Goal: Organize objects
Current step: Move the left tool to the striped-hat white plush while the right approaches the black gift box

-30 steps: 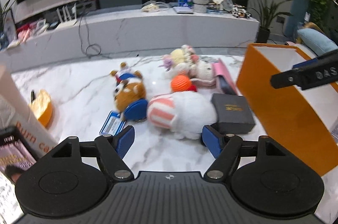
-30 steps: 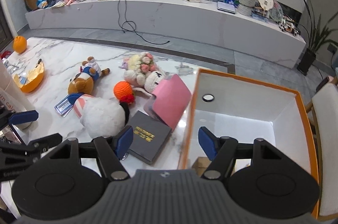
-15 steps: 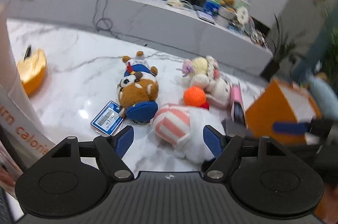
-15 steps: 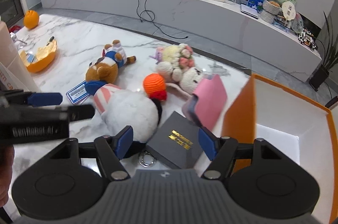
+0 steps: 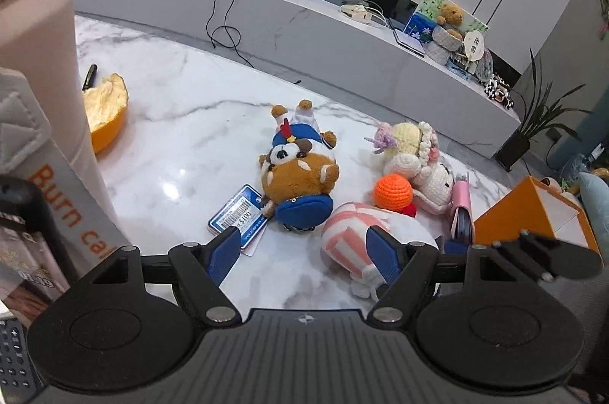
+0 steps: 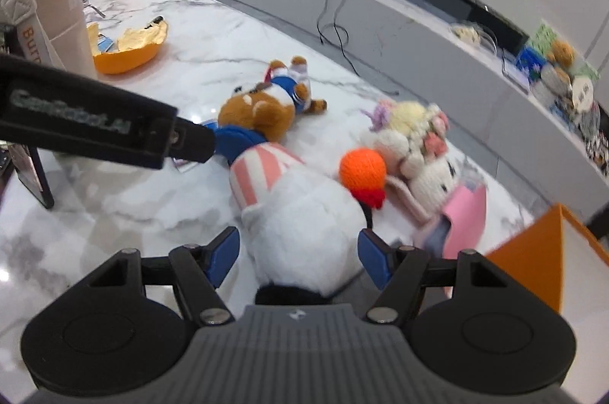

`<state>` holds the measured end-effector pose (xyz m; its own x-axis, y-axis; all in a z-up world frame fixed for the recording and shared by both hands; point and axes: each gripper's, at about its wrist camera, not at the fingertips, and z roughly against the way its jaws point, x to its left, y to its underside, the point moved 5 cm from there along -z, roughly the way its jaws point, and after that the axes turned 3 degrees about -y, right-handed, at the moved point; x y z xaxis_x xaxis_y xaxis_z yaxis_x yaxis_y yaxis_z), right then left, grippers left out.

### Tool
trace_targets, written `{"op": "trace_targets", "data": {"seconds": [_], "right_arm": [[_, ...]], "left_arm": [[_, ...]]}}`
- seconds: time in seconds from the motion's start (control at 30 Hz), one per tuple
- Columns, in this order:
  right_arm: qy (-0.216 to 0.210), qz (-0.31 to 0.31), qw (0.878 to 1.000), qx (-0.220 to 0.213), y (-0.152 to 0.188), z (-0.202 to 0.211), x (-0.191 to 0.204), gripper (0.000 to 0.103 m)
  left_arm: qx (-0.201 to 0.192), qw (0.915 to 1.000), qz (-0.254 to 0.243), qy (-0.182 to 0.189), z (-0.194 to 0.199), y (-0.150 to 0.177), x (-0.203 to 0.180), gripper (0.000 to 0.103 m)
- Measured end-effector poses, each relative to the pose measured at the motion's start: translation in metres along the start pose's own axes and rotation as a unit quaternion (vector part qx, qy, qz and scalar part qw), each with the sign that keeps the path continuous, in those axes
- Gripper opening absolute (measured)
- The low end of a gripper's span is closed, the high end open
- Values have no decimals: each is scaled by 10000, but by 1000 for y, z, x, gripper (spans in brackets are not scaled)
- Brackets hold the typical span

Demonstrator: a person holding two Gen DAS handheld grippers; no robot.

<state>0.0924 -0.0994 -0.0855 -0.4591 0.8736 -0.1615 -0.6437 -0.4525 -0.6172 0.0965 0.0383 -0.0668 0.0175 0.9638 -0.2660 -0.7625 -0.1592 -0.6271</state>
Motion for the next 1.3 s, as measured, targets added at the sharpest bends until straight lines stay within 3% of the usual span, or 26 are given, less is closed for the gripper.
{"op": "trace_targets", "data": {"seconds": [0.03,0.07,0.23,0.33,0.43,0.5,0.63,0.87,0.97,1.07,1.3], "right_arm": [[10,57,10000,-31,-1,-3,0,82],[16,94,9999,-53,-2,-7,-1,84],[-103,61,9993,346,6,-29,-8,74],[-945,-90,9945,437,11,-19,-6,74],[-1902,-44,9805,496,14,0,4,73],[-2161,165,9739,672,18,9,10,76],[-1740,77,9779,1155,24,11,-6,77],[-635,-943,9862,1201,25,-1,-58,78],[-215,-1742,9778,1147,24,-11,-81,76],[6,-2359,9658,1075,21,-17,-86,81],[1007,-2779,9507,942,20,-24,-80,86]], "left_arm": [[1,10000,-52,-14,1,0,0,86],[-4,10000,-88,-28,0,0,-1,86],[-2,9997,-231,-81,1,1,0,86],[34,9997,-244,-55,0,2,1,86],[64,9995,-304,-37,1,3,0,86],[84,9994,-344,-35,1,5,-2,86],[122,9989,-455,-9,1,10,-8,86],[243,9960,-856,-63,-3,25,-24,86],[191,9942,-1034,-228,-5,30,-28,87],[163,9929,-1136,-325,-6,31,-29,88],[123,9915,-1242,-365,-10,35,-31,96]]}}
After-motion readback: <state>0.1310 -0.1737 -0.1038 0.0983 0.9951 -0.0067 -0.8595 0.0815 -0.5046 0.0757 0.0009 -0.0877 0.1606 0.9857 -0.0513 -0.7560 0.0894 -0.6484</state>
